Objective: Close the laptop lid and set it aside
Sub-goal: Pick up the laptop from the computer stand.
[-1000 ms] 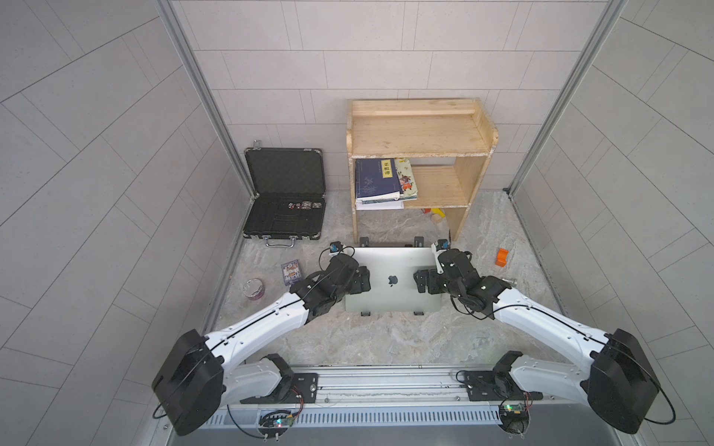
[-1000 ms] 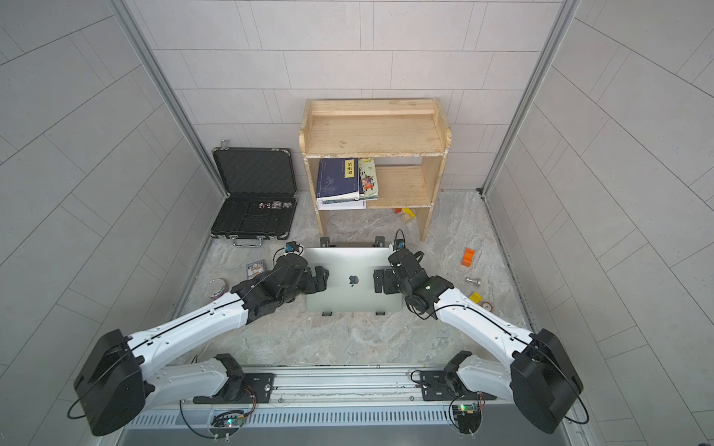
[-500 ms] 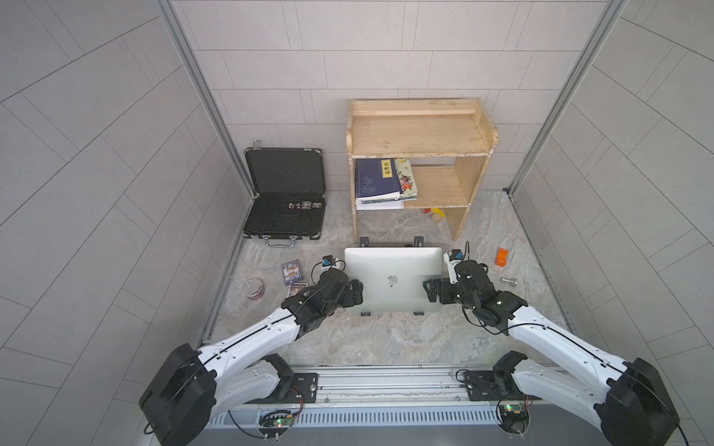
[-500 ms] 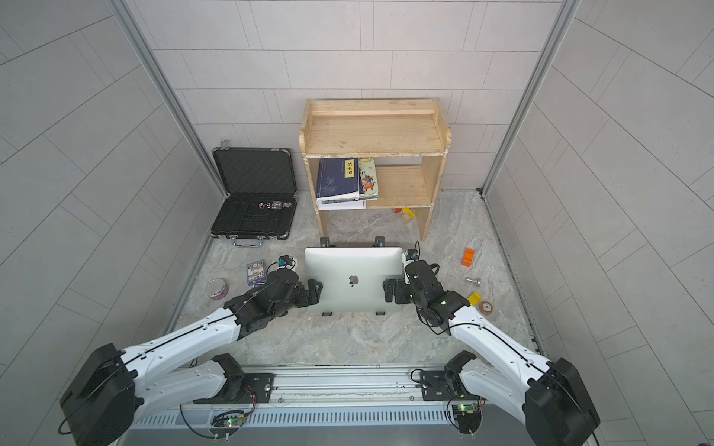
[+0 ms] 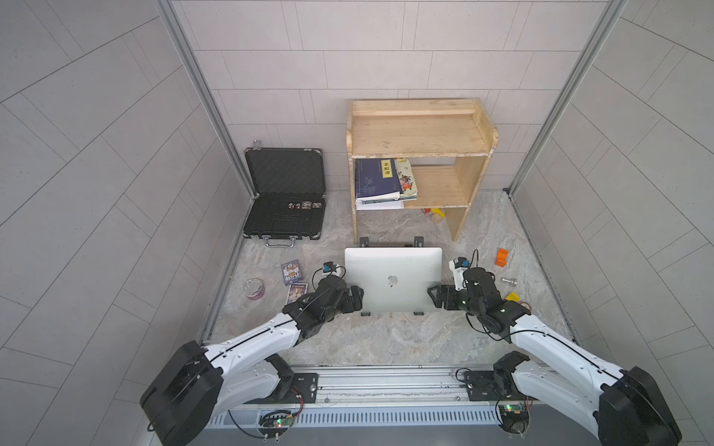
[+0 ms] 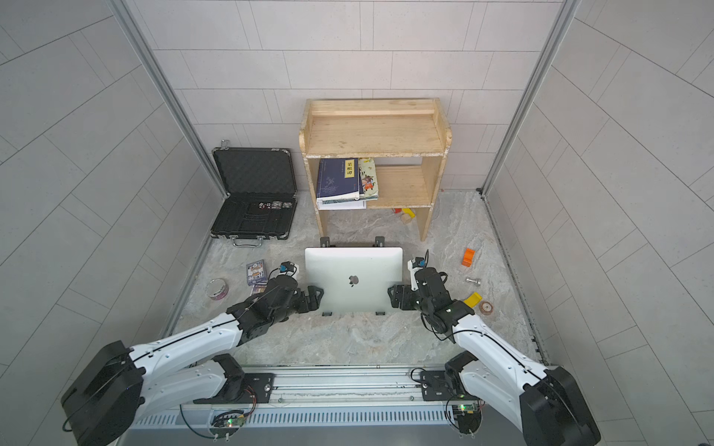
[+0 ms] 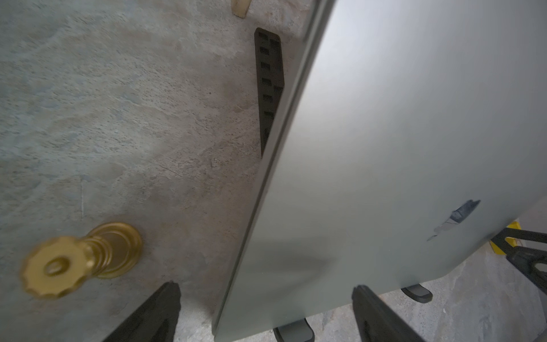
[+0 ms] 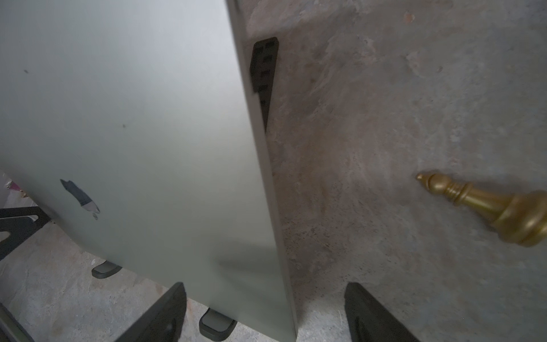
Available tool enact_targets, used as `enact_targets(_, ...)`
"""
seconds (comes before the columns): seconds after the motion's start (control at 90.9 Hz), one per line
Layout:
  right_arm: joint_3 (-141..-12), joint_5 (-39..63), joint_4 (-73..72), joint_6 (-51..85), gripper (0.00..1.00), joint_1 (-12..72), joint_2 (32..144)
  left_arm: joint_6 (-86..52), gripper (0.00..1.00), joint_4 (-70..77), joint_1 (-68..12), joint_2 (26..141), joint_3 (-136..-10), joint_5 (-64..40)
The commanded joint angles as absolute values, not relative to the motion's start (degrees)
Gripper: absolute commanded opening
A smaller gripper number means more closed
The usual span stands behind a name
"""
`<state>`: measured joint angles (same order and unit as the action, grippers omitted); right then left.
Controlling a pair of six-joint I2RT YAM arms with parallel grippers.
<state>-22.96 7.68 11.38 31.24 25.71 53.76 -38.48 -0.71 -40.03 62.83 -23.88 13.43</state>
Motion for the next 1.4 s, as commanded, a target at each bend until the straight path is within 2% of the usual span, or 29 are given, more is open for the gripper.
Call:
enact_targets(0.0, -22.04, 9.81, 7.63, 32.78, 0.84, 25.1, 53.02, -38.67, 0.9, 3.23, -39.59, 64.13, -22.5, 11.92)
enact_targets(0.671, -20.23, 12.33, -2.83, 35.42, 0.81, 25.05, 63.15, -36.95, 0.89, 11.24, -38.5, 67.4, -20.63, 8.61)
enact_targets(1.387, -19.1, 14.73, -8.9, 35.81, 0.78, 25.05, 67.34, -37.42, 0.88, 14.35, -38.56, 69.8, -21.8, 3.65)
